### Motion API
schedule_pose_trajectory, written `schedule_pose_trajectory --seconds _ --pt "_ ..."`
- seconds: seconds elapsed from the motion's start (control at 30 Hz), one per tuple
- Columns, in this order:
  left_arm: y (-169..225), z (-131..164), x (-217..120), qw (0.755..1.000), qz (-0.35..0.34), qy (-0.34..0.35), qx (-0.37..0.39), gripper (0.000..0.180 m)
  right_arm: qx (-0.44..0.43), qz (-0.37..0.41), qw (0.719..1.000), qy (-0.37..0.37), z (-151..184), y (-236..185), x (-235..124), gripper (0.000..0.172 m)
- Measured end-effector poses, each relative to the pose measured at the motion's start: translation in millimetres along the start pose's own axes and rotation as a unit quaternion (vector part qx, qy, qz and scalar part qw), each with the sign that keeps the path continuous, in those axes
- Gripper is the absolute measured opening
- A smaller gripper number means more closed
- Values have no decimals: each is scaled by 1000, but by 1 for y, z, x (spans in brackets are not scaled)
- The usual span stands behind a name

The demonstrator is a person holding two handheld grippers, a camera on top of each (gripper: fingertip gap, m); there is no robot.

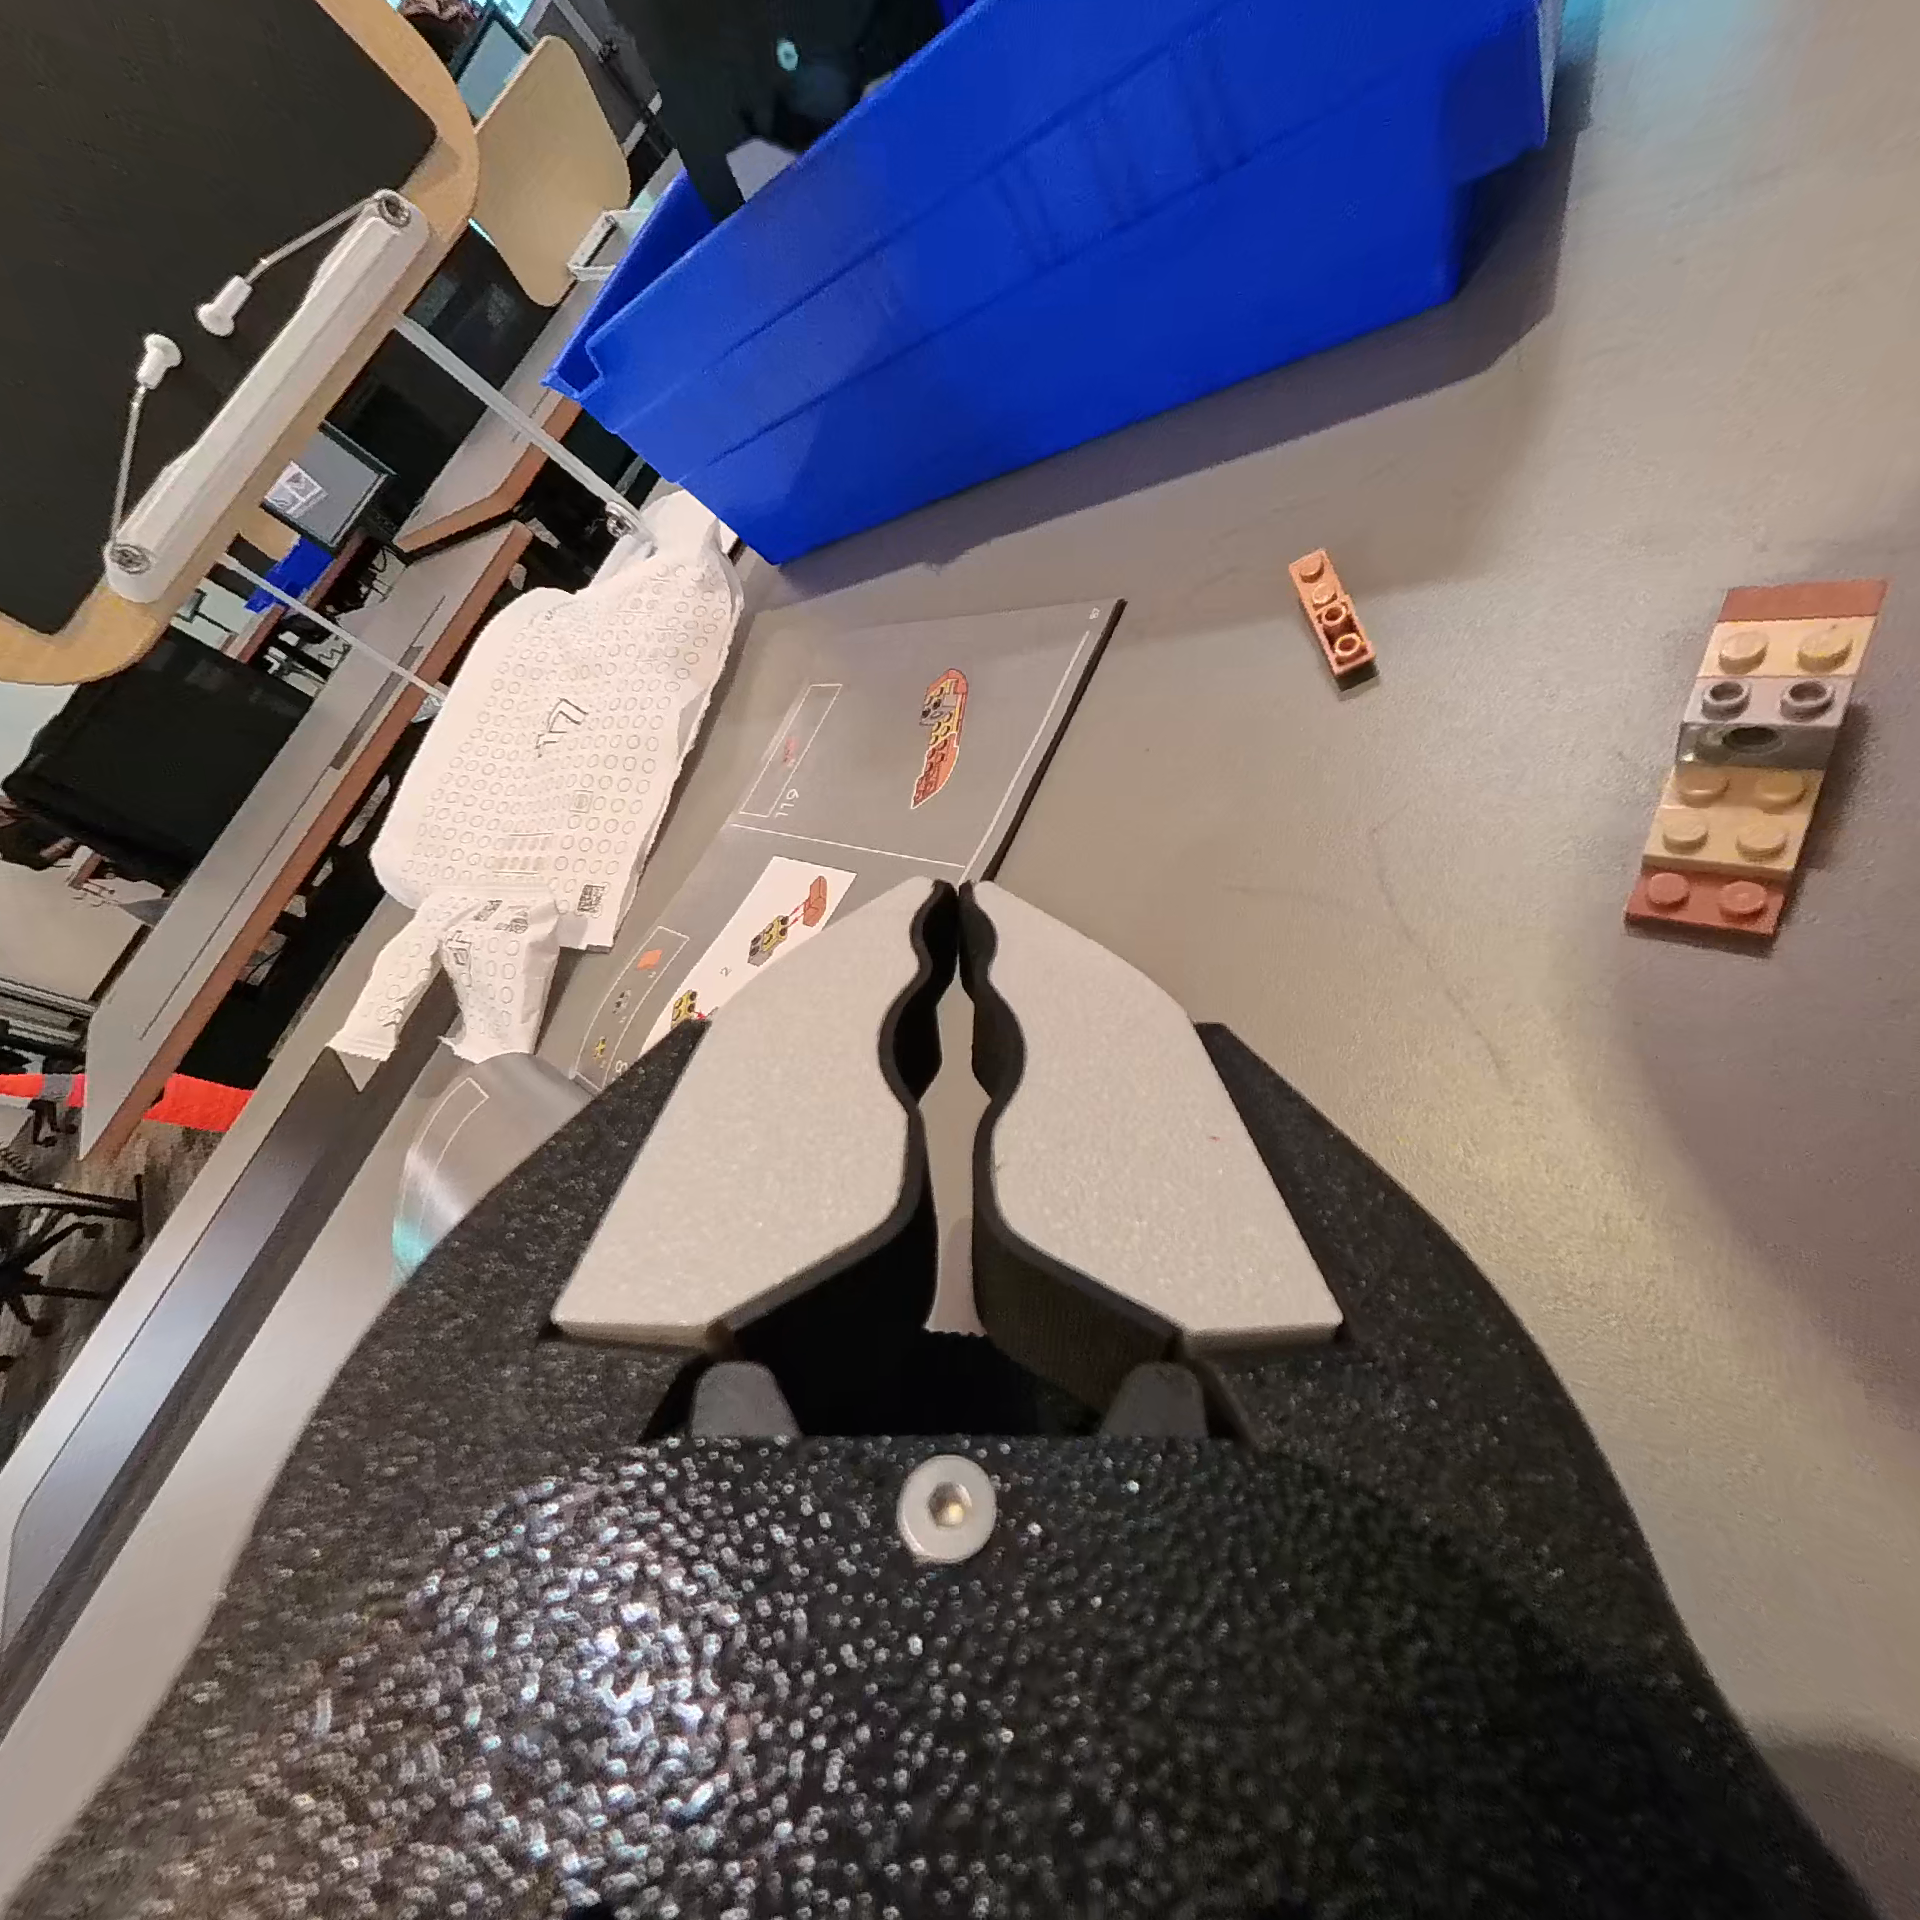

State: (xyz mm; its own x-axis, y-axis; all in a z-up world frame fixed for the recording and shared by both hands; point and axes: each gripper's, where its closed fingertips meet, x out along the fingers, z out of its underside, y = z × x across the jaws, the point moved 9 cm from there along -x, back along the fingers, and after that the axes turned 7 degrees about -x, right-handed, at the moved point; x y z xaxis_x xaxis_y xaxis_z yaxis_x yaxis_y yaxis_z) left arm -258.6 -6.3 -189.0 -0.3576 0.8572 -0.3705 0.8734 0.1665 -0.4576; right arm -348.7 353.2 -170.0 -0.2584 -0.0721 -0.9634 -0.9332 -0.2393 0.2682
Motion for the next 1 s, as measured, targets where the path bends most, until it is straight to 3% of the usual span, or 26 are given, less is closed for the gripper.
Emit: schedule_pose_trajectory --seconds 0.1,0.17,0.2,0.27,0.33,0.37,0.43,0.6,0.73,0.9,1.0 --pt "0 0 0 1000 -1 2 -2 0 71 36 991 105 1 -3 -26 8" --pt "-1 0 -1 1000 -2 4 -5 0 136 46 955 261 -2 -11 -55 8" --pt "-1 -1 -1 1000 -2 6 -8 0 161 47 917 361 -3 -16 -72 8" --pt "0 -3 -2 1000 0 15 -15 0 189 55 814 546 0 -31 -103 8" --pt "1 -5 -3 1000 2 21 -18 0 206 70 715 664 9 -46 -124 8" --pt "1 -5 -3 1000 2 22 -16 0 210 78 679 699 13 -54 -130 8" --pt "3 -7 -4 1000 0 24 -9 0 203 101 644 730 15 -67 -139 8" --pt "5 -11 -5 999 -4 32 0 0 189 135 636 736 8 -82 -156 8" --pt "5 -15 -7 999 -1 48 -10 0 214 140 661 705 -8 -83 -165 8" --pt "12 -36 -18 988 47 136 -51 3 347 173 737 554 -69 -101 -177 8" --pt "19 -50 -27 964 126 209 -104 11 411 185 724 523 -121 -133 -185 8"
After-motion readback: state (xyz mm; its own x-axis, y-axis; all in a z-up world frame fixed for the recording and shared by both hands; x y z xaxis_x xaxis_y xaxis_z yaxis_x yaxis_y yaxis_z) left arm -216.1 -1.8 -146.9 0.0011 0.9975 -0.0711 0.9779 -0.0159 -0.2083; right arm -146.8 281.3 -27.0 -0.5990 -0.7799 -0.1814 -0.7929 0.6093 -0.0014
